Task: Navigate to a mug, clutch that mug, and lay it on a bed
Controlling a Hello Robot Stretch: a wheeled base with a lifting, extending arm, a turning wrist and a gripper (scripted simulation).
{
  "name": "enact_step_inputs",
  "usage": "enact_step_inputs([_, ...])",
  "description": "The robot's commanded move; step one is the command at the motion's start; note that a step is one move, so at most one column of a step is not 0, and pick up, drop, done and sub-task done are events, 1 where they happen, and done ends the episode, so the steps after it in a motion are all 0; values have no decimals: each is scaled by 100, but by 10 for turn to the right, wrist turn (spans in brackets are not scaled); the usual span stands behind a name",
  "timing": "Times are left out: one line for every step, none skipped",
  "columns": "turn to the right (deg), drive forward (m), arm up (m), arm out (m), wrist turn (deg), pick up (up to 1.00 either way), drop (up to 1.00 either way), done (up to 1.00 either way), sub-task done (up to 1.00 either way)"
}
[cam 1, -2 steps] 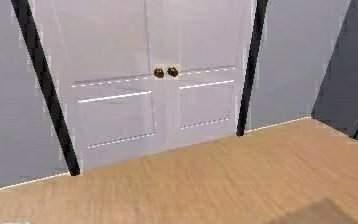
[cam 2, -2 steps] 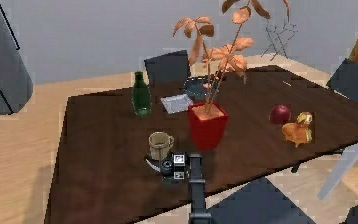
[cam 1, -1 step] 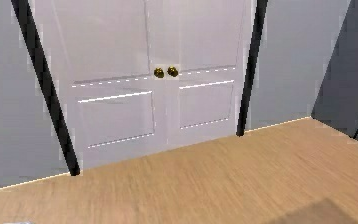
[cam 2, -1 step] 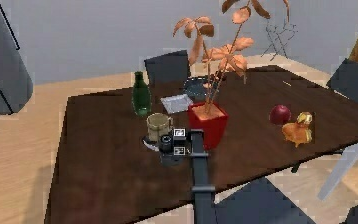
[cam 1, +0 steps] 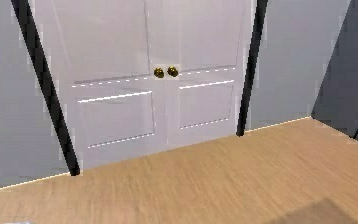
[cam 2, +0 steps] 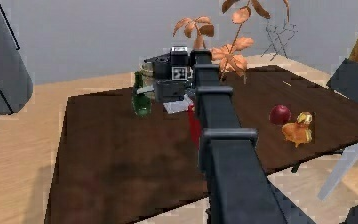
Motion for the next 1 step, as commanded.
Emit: enact_step_inputs([0,0,0,0,-450,0,0,0,0])
